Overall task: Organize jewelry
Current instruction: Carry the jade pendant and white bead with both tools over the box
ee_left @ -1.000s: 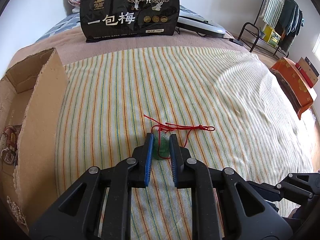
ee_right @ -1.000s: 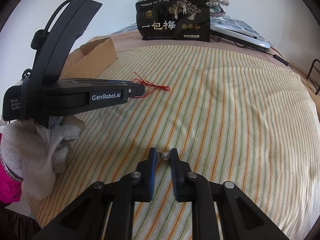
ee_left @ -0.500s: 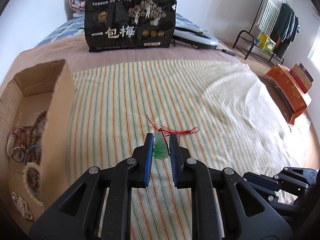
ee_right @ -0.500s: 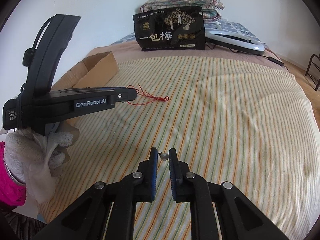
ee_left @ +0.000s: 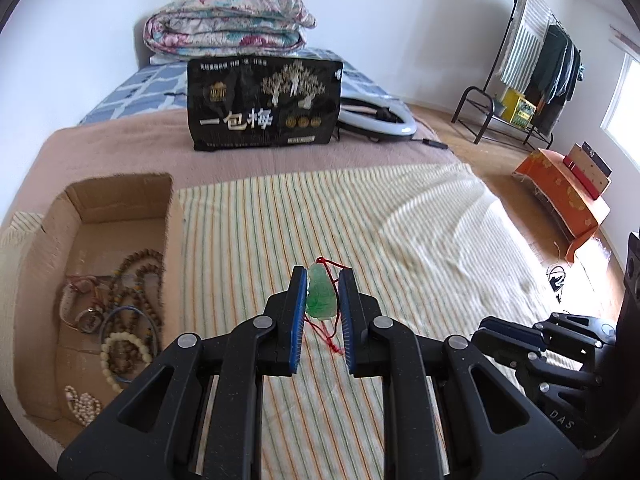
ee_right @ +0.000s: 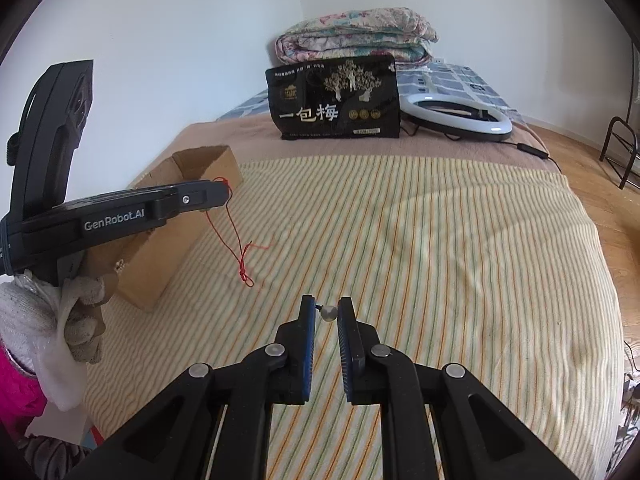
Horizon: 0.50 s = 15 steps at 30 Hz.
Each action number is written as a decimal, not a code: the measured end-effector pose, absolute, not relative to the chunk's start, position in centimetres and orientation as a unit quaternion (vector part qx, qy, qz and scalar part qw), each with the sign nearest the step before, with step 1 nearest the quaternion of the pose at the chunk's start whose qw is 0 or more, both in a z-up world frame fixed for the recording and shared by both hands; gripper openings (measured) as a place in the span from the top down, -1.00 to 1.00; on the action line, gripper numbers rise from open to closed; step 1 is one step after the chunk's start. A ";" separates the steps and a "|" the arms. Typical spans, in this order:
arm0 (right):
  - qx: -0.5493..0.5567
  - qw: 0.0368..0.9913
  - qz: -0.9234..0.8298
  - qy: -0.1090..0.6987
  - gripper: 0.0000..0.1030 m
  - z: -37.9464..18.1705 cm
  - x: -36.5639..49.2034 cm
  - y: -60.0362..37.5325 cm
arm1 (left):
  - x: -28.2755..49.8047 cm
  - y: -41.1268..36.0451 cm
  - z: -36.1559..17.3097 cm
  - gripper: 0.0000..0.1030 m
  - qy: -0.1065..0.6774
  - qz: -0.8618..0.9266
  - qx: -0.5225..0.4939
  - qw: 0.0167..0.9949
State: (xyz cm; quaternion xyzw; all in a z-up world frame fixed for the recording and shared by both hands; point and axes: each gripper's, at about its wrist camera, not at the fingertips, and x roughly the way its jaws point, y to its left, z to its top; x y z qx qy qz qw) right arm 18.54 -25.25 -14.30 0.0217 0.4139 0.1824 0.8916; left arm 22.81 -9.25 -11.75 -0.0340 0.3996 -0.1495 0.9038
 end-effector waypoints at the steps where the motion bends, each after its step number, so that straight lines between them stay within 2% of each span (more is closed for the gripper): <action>1: 0.022 0.893 0.183 0.411 0.82 -13.8 18.5 -25.2 | 22.7 -9.1 -11.4 0.72 0.397 -0.150 -0.033 0.905; 15: 0.023 0.904 0.194 0.379 0.82 -8.3 17.5 -22.5 | 20.9 -4.3 -7.1 0.72 0.364 -0.135 -0.035 0.921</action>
